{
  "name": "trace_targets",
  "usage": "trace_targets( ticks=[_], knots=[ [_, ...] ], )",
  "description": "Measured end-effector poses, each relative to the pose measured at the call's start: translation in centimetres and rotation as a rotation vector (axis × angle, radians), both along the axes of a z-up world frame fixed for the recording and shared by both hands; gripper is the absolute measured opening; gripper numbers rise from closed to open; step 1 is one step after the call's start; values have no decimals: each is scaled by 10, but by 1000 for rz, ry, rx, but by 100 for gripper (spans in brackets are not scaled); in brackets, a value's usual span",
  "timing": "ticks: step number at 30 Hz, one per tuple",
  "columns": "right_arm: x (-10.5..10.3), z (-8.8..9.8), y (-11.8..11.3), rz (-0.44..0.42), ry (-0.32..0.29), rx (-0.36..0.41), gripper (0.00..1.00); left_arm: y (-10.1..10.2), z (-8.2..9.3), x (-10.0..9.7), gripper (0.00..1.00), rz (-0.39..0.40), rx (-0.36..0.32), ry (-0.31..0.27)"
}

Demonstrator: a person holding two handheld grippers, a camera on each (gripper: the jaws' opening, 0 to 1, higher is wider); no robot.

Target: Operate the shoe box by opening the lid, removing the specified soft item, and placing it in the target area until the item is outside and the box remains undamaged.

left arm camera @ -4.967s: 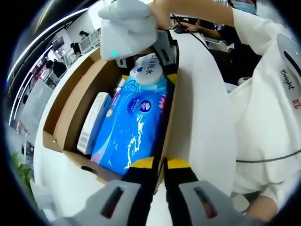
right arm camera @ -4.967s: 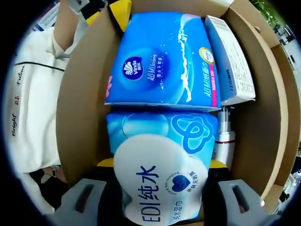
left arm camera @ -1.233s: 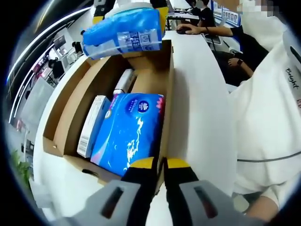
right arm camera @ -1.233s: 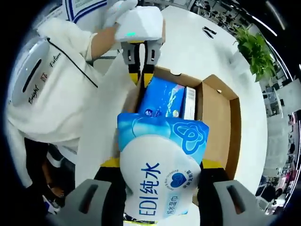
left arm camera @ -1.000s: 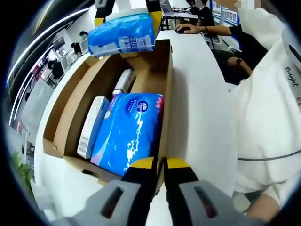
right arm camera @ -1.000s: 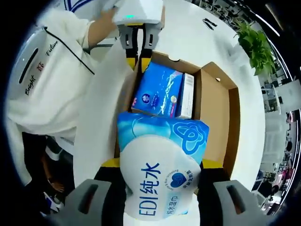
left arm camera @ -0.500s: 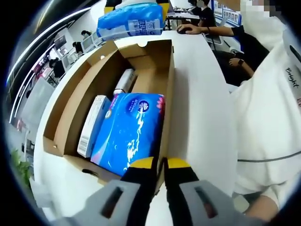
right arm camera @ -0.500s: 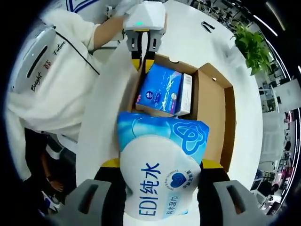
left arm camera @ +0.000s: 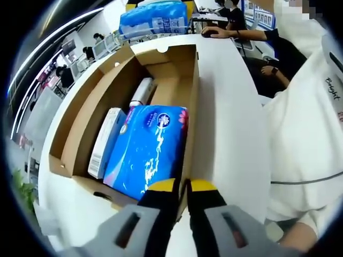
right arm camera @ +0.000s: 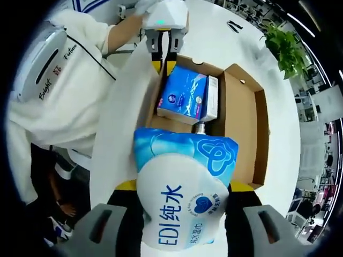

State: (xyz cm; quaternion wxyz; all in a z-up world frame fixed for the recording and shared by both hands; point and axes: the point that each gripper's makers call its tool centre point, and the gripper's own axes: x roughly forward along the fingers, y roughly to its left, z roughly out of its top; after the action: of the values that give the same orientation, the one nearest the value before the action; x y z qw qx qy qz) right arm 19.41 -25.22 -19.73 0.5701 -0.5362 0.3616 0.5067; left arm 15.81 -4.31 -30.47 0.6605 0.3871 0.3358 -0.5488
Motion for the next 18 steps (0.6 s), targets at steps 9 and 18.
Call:
trace_targets(
  ticks=[9, 18],
  knots=[
    [8, -9, -25, -29, 25, -49, 59, 0, 0, 0, 8, -7, 2, -4],
    [10, -16, -49, -68, 25, -90, 59, 0, 0, 0, 7, -17, -6, -5]
  ],
)
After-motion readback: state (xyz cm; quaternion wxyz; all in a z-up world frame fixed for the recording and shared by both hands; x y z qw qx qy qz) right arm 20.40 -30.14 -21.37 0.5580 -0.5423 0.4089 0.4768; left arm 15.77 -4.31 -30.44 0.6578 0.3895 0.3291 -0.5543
